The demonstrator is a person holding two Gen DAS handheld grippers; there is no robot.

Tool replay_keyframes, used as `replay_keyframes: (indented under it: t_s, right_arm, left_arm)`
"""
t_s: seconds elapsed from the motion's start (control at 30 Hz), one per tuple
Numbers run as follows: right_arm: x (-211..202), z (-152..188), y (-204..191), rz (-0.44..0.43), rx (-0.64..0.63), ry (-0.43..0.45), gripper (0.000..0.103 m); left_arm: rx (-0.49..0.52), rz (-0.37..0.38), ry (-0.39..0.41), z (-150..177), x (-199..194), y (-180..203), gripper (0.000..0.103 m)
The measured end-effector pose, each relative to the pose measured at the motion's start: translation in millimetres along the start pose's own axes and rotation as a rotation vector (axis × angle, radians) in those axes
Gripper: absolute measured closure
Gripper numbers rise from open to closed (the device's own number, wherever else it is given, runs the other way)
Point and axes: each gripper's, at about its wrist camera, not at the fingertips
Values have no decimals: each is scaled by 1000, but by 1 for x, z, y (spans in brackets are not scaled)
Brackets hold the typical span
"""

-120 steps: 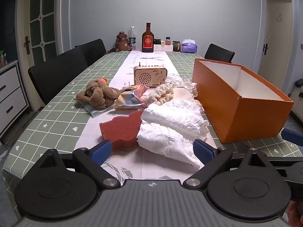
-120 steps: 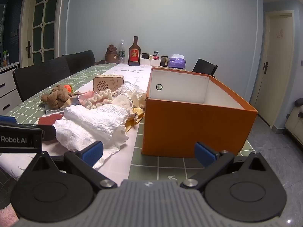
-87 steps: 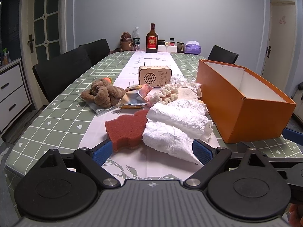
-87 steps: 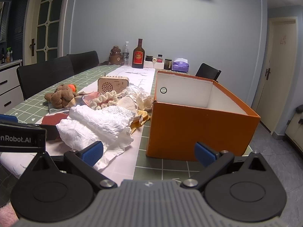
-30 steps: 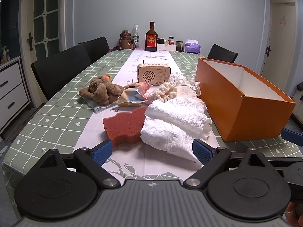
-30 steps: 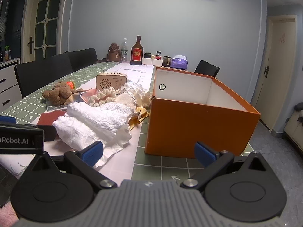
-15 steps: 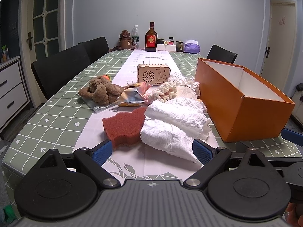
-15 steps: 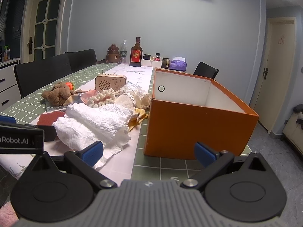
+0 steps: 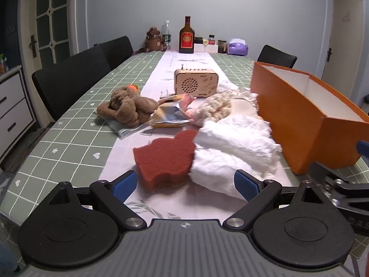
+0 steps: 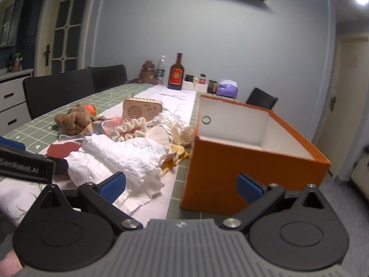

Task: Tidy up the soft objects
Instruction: 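Grasp the red bear sponge with the left tool while the right tool grasps the white tissue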

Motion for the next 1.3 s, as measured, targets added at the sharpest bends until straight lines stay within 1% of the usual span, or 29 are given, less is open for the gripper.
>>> replay_keyframes:
  t_s: [0.13, 0.2, 0.27, 0.33, 0.4, 0.43, 0.5, 0.57, 0.63, 0.77, 0.87, 1.0, 1.07, 1.13, 1.17, 1.2, 1.23, 1.27, 1.3]
  right_arm:
    - [4, -5, -12, -77, -113, 8, 3]
    - [7, -10, -22, -126, -190, 5, 3]
    - [11, -16, -33, -164, -277, -9, 3]
    - [15, -21, -44, -217, -353, -23, 3]
    - [19, -26, -53, -284, -414, -39, 3]
    - [23, -28, -60, -313, -444, -52, 3]
    - [35, -31, -71, -355, -498, -85, 3]
    - [52, -31, -81, -378, -549, -123, 3]
    - [71, -27, -89, -398, -596, -182, 3]
    - [96, -26, -92, -413, -631, -248, 3]
    - [113, -29, -92, -432, -606, -293, 3]
    - [134, -29, -90, -429, -569, -350, 3]
    - [140, -30, -87, -436, -541, -387, 7]
    - [140, -31, -85, -438, -518, -399, 19]
    - [140, -32, -84, -432, -516, -401, 23]
    - [139, -32, -83, -425, -517, -401, 31]
    - [137, -32, -82, -416, -517, -400, 35]
    - [136, -33, -81, -405, -518, -402, 43]
    - [134, -34, -80, -398, -520, -403, 53]
  left_arm:
    - [8, 49, -18, -5, 9, -21, 0]
    - [59, 95, -20, -8, 12, -31, 0]
    - [135, 150, -27, -11, 15, -40, 0]
    - [192, 172, -38, -14, 17, -45, 0]
    - [229, 176, -49, -15, 19, -52, 0]
    - [242, 179, -53, -15, 20, -55, 0]
    - [263, 207, -63, -16, 24, -59, 0]
    - [279, 259, -79, -18, 28, -63, 0]
    - [301, 305, -93, -19, 33, -65, 0]
    - [342, 337, -96, -21, 39, -66, 0]
    - [367, 363, -100, -20, 45, -69, 0]
    - [394, 410, -119, -21, 57, -71, 0]
    - [391, 445, -118, -20, 62, -74, 0]
    - [392, 467, -125, -22, 69, -75, 0]
    - [396, 468, -131, -23, 73, -75, 0]
    - [404, 466, -135, -25, 76, -74, 0]
    - [417, 462, -134, -27, 79, -72, 0]
    - [430, 459, -132, -29, 82, -71, 0]
    - [440, 462, -130, -31, 84, -70, 0]
Point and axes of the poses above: each gripper's, at about its wrist camera, not at the fingertips, and x roughly the way its jaws point, y to its right, z to its underside, and after that the axes turned 7 degrees about x, right-handed
